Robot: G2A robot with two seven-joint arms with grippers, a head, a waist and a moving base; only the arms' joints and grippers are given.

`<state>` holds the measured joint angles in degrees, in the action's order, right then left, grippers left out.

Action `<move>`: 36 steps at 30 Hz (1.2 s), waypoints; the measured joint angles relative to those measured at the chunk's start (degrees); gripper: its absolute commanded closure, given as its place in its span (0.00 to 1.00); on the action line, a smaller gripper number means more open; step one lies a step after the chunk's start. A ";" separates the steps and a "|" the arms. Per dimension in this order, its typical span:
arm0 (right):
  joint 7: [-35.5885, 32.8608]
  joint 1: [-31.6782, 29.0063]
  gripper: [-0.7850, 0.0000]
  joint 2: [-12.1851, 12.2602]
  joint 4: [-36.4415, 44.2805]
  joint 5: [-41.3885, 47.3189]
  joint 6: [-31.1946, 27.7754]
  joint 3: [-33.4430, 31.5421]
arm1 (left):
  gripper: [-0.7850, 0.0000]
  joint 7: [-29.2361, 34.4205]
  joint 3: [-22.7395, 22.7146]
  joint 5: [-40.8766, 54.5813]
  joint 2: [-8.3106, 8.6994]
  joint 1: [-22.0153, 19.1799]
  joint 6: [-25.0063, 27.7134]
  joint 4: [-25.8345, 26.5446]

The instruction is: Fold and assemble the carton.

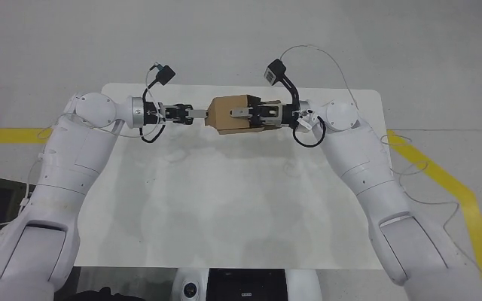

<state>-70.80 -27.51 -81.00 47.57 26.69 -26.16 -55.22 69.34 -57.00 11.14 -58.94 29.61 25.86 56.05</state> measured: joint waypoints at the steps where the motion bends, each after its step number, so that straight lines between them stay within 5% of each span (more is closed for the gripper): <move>1: -0.12 0.01 1.00 -0.05 -0.02 0.25 -0.08 0.04 | 0.00 0.01 0.04 0.13 -0.03 -0.02 0.07 0.01; 36: -3.65 0.05 1.00 -2.12 -2.76 9.68 -3.68 0.52 | 0.00 -1.81 -0.42 4.53 -0.30 2.74 1.80 4.39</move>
<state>-74.45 -27.46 -83.12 44.81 36.37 -29.85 -54.70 67.53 -57.42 15.67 -59.24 32.35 27.66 60.44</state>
